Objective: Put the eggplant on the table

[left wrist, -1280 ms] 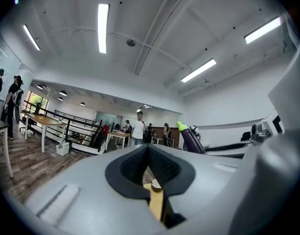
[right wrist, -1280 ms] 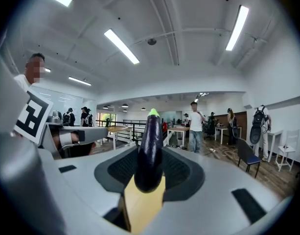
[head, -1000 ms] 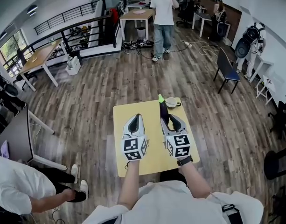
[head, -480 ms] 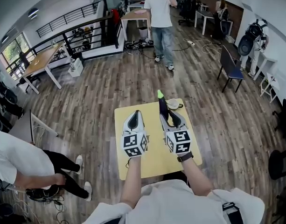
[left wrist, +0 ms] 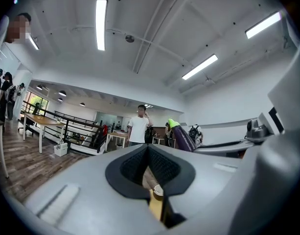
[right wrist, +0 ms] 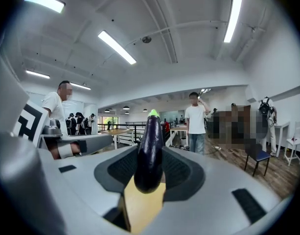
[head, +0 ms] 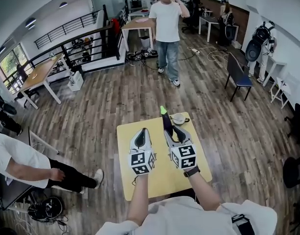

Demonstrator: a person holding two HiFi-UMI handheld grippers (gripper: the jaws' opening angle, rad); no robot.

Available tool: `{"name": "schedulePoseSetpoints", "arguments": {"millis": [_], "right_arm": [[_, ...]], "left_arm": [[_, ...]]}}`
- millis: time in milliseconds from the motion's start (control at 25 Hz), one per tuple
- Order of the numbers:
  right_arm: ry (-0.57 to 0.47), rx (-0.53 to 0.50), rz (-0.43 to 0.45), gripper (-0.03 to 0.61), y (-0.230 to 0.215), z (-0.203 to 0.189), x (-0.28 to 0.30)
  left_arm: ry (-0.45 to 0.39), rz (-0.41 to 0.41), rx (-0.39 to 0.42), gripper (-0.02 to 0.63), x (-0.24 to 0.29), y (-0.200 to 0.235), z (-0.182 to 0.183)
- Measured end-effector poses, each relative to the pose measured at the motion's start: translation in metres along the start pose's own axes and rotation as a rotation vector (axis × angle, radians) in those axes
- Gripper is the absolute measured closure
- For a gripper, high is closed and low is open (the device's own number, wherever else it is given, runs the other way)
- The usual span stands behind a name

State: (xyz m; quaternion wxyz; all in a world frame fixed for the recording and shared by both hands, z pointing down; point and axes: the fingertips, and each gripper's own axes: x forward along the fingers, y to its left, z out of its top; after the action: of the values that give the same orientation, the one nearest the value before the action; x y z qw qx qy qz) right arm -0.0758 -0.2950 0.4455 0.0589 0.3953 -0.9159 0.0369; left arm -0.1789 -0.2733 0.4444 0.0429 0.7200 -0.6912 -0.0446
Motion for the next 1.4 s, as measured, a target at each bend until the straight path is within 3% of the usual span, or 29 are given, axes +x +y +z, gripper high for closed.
{"name": "schedulePoseSetpoints", "arguments": {"millis": [360, 680, 1000, 1400], "right_arm": [[0.109, 0.019, 0.009, 0.420, -0.017, -0.047, 0.041], [0.417, 0.129, 0.040, 0.420, -0.029, -0.173, 0.070], [0.634, 0.161, 0.050, 0.420, -0.038, -0.279, 0.086], [0.762, 0.165, 0.053, 0.419, -0.036, -0.342, 0.082]], "left_arm": [[0.001, 0.016, 0.047, 0.607, 0.019, 0.016, -0.025], [0.057, 0.113, 0.020, 0.607, 0.033, 0.052, -0.085], [0.163, 0.106, -0.024, 0.607, 0.052, 0.055, -0.152], [0.252, 0.094, -0.085, 0.607, 0.048, 0.046, -0.201]]}}
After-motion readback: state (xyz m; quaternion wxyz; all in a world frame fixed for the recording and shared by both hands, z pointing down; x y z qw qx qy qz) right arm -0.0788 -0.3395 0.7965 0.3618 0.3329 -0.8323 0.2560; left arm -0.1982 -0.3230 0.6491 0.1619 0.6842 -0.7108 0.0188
